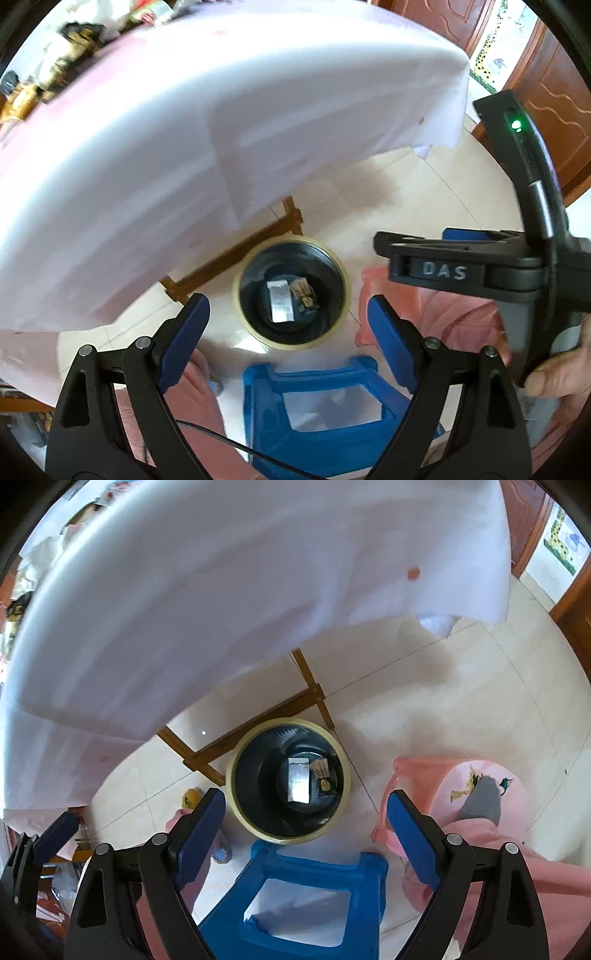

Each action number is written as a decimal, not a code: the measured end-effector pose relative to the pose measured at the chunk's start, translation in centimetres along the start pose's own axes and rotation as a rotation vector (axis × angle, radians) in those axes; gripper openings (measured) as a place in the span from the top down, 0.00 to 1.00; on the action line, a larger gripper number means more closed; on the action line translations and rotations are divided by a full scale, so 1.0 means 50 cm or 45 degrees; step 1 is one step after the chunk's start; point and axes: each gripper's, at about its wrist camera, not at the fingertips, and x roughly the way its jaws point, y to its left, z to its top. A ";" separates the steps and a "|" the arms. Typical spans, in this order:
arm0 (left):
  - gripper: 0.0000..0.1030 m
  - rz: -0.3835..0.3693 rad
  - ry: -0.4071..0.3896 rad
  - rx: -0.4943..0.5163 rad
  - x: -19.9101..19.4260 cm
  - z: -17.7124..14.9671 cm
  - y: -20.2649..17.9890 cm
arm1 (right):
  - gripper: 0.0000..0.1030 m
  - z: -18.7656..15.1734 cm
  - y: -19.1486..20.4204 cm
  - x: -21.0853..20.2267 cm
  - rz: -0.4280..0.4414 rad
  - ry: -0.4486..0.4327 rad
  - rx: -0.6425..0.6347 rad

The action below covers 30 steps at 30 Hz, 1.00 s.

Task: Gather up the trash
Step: 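Raise both tools back over the table toward the remaining wrappers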

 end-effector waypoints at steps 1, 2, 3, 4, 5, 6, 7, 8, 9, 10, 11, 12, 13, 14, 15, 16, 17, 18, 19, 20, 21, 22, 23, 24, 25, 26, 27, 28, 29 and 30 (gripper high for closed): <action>0.17 0.010 -0.016 0.000 -0.009 -0.001 0.005 | 0.12 0.000 0.003 -0.012 -0.003 -0.010 -0.007; 0.17 0.015 -0.031 -0.002 -0.017 -0.001 0.008 | 0.12 -0.001 0.006 -0.023 -0.005 -0.018 -0.013; 0.17 0.018 -0.044 -0.006 -0.025 -0.002 0.013 | 0.12 -0.003 0.010 -0.038 -0.005 -0.028 -0.020; 0.17 0.020 -0.060 -0.012 -0.034 -0.001 0.017 | 0.12 -0.004 0.011 -0.048 -0.005 -0.036 -0.024; 0.17 0.022 -0.069 -0.016 -0.041 -0.001 0.020 | 0.12 -0.005 0.011 -0.058 -0.004 -0.043 -0.025; 0.17 0.025 -0.077 -0.018 -0.045 0.000 0.022 | 0.12 -0.006 0.014 -0.069 -0.002 -0.045 -0.023; 0.17 0.030 -0.085 -0.018 -0.051 0.000 0.024 | 0.12 -0.007 0.012 -0.076 0.004 -0.049 -0.019; 0.17 0.035 -0.096 -0.014 -0.057 0.001 0.026 | 0.12 -0.007 0.011 -0.086 0.010 -0.055 -0.013; 0.17 0.039 -0.106 -0.009 -0.063 0.000 0.026 | 0.12 -0.007 0.011 -0.096 0.011 -0.061 -0.009; 0.17 0.044 -0.117 -0.001 -0.068 0.000 0.026 | 0.12 -0.007 0.010 -0.104 0.010 -0.065 -0.005; 0.17 0.047 -0.127 0.009 -0.074 0.000 0.024 | 0.12 -0.006 0.011 -0.112 0.010 -0.067 -0.001; 0.17 0.050 -0.134 0.019 -0.077 0.001 0.022 | 0.12 -0.006 0.009 -0.123 0.013 -0.072 0.006; 0.17 0.056 -0.142 0.031 -0.081 0.002 0.019 | 0.12 -0.006 0.008 -0.131 0.015 -0.077 0.009; 0.17 0.062 -0.153 0.046 -0.084 0.003 0.016 | 0.12 -0.006 0.008 -0.136 0.017 -0.080 0.011; 0.17 0.067 -0.162 0.059 -0.088 0.003 0.012 | 0.12 -0.006 0.008 -0.147 0.021 -0.087 0.013; 0.17 0.072 -0.172 0.074 -0.094 0.004 0.009 | 0.12 -0.005 0.008 -0.154 0.024 -0.094 0.014; 0.17 0.080 -0.186 0.090 -0.100 0.005 0.006 | 0.12 -0.005 0.010 -0.162 0.026 -0.101 0.015; 0.17 0.084 -0.199 0.101 -0.108 0.006 0.005 | 0.12 -0.004 0.010 -0.171 0.029 -0.109 0.016; 0.17 0.088 -0.209 0.111 -0.113 0.008 0.002 | 0.12 -0.003 0.011 -0.179 0.034 -0.118 0.017; 0.17 0.090 -0.220 0.119 -0.122 0.012 0.001 | 0.12 -0.002 0.012 -0.188 0.036 -0.127 0.017; 0.17 0.093 -0.230 0.123 -0.128 0.015 0.001 | 0.12 0.000 0.016 -0.199 0.032 -0.142 0.012; 0.17 0.095 -0.238 0.125 -0.133 0.018 0.002 | 0.12 0.002 0.019 -0.206 0.031 -0.152 0.007; 0.17 0.093 -0.242 0.124 -0.139 0.022 0.005 | 0.12 0.005 0.022 -0.217 0.030 -0.166 -0.001; 0.17 0.088 -0.245 0.120 -0.146 0.027 0.007 | 0.12 0.006 0.025 -0.224 0.030 -0.176 -0.006; 0.17 0.085 -0.251 0.115 -0.154 0.031 0.010 | 0.12 0.008 0.028 -0.233 0.032 -0.187 -0.010; 0.17 0.085 -0.259 0.112 -0.162 0.035 0.013 | 0.12 0.010 0.032 -0.240 0.035 -0.196 -0.014; 0.17 0.086 -0.264 0.110 -0.169 0.038 0.017 | 0.12 0.014 0.038 -0.250 0.037 -0.206 -0.019; 0.17 0.085 -0.269 0.106 -0.177 0.043 0.021 | 0.12 0.018 0.043 -0.256 0.040 -0.213 -0.022; 0.17 0.081 -0.272 0.095 -0.186 0.047 0.027 | 0.12 0.022 0.049 -0.267 0.046 -0.223 -0.029; 0.17 0.074 -0.277 0.084 -0.194 0.051 0.032 | 0.12 0.028 0.055 -0.276 0.051 -0.232 -0.036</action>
